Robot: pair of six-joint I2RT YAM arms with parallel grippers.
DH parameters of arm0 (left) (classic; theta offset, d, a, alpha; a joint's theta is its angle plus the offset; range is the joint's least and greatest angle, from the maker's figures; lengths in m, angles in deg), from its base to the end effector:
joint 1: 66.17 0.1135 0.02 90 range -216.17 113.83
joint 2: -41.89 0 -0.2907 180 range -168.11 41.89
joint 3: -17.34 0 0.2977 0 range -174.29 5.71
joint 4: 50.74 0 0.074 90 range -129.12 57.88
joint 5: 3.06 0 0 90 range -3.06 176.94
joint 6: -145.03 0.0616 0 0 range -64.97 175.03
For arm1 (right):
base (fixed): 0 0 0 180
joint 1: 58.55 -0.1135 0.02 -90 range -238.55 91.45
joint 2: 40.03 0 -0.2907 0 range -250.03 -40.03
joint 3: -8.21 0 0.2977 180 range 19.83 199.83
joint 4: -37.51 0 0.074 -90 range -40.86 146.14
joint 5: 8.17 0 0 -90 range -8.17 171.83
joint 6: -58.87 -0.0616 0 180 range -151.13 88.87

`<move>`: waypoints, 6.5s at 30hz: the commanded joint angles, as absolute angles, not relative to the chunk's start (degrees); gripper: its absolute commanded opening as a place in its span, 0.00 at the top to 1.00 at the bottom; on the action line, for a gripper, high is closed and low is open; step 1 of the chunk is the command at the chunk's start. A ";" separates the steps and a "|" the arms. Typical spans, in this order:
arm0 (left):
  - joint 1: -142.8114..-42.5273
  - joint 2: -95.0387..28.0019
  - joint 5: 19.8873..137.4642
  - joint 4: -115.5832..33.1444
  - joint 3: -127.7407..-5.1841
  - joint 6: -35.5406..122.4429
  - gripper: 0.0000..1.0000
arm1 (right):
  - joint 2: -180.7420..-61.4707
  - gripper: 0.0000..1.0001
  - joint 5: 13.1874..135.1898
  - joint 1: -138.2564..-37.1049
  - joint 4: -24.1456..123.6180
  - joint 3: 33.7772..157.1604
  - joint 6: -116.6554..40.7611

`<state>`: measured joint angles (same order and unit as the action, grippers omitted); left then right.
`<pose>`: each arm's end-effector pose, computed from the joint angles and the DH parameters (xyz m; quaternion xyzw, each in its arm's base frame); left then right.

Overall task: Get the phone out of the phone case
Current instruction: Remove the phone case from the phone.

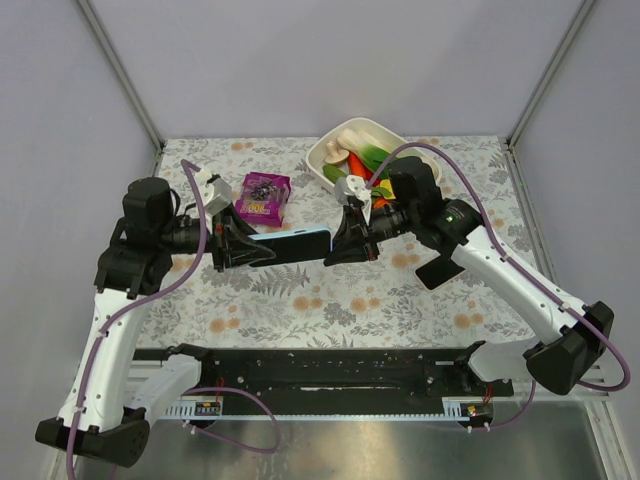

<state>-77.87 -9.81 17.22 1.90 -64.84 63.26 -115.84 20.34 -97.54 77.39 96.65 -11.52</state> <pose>0.1691 -0.0940 0.4567 0.4320 0.6154 -0.4879 0.4433 0.2233 0.2504 0.4131 -0.5912 0.5097 0.5056 0.3676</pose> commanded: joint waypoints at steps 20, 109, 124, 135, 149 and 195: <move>-77.68 -7.16 6.61 -11.07 -56.96 51.53 1.00 | -128.17 1.00 10.46 -98.45 117.14 127.65 27.47; -78.04 -8.47 7.92 -6.78 -60.47 54.50 1.00 | -133.65 0.46 25.49 -113.31 133.81 131.31 35.25; -78.04 -7.59 17.41 7.19 -63.37 71.45 1.00 | -126.78 0.42 31.38 -112.87 116.56 122.41 16.07; -79.26 -6.89 17.50 11.42 -61.18 77.35 1.00 | -125.98 0.30 32.34 -110.15 105.40 119.41 2.19; -87.53 -8.65 24.88 14.59 -64.07 79.99 1.00 | -133.80 0.38 32.17 -110.15 105.74 126.27 -1.95; -80.93 -13.92 9.34 0.08 -60.39 63.65 0.18 | -124.40 1.00 33.31 -106.54 100.12 114.49 0.07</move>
<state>-81.20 -13.18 16.85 7.84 -61.75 69.73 -126.44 34.28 -107.02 103.01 111.19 -0.50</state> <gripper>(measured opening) 0.841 0.194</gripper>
